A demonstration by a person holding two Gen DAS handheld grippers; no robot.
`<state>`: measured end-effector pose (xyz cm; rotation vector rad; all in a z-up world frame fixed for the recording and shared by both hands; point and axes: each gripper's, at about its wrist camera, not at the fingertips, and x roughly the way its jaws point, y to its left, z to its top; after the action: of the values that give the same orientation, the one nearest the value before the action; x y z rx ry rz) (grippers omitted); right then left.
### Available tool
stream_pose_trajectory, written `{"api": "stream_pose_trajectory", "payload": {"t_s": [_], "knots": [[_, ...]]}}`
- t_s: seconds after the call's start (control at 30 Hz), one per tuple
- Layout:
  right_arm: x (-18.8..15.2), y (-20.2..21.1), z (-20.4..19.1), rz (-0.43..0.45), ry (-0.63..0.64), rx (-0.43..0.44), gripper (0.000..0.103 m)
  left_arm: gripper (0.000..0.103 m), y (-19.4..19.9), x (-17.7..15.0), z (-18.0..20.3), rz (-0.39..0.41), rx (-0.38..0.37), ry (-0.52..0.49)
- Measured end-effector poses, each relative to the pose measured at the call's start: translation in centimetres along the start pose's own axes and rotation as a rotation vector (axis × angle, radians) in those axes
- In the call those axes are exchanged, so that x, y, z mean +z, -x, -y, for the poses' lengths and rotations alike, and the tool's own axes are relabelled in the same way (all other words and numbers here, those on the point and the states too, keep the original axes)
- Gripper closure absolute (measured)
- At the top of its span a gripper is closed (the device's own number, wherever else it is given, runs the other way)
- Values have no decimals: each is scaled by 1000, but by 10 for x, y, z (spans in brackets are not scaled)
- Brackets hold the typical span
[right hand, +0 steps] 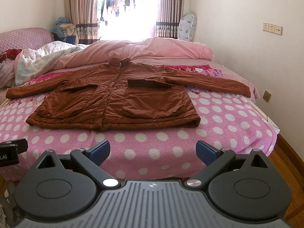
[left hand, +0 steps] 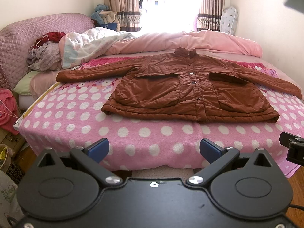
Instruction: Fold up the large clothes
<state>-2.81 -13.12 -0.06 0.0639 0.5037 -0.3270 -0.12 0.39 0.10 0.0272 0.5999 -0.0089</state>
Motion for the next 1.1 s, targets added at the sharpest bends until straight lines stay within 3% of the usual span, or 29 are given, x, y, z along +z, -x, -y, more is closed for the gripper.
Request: {"api": "stream_pose_trajectory", "payload": {"t_s": [1.1], "knots": [[0,-1,0,2,2,1,0,0,4,2,2,5,2,0]]}}
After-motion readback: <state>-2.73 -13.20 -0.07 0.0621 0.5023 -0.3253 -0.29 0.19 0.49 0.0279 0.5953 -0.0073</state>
